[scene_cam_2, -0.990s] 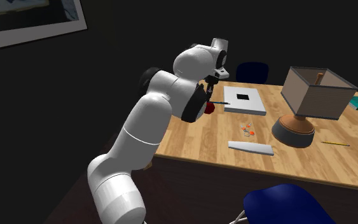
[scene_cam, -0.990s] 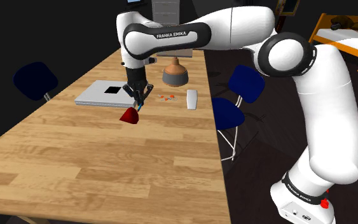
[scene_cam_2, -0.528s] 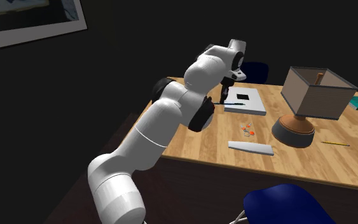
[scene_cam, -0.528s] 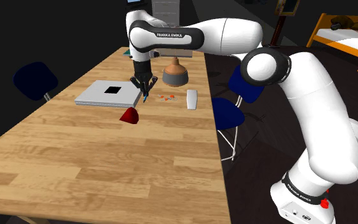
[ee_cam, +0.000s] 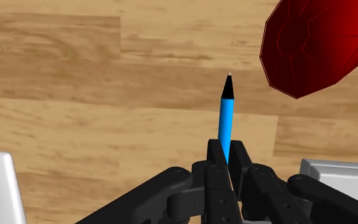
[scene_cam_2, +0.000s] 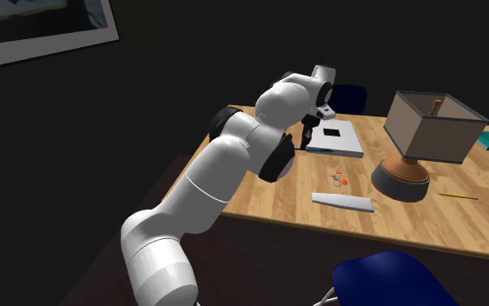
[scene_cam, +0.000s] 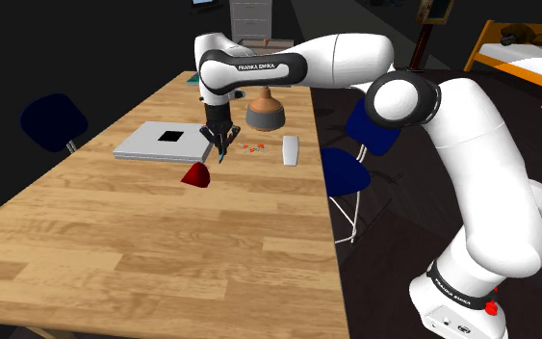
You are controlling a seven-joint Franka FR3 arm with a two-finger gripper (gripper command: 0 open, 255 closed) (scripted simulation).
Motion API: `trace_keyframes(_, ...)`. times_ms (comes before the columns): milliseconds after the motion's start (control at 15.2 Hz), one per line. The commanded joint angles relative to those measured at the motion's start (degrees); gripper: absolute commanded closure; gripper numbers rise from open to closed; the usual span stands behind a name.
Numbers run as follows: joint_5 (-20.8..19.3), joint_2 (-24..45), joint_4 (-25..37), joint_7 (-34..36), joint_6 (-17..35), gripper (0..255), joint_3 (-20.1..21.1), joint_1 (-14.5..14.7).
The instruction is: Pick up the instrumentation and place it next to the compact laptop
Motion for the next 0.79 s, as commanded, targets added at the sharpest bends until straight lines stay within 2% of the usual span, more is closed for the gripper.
trace_keyframes(0,-0.09,0.16,-1.57,0.07,1.68,255,-0.05,-0.28)
trace_keyframes(462,-0.49,0.9,-6.45,0.37,7.07,255,-0.32,-1.06)
trace_keyframes(726,-0.49,0.9,-6.45,0.37,7.07,255,-0.32,-1.06)
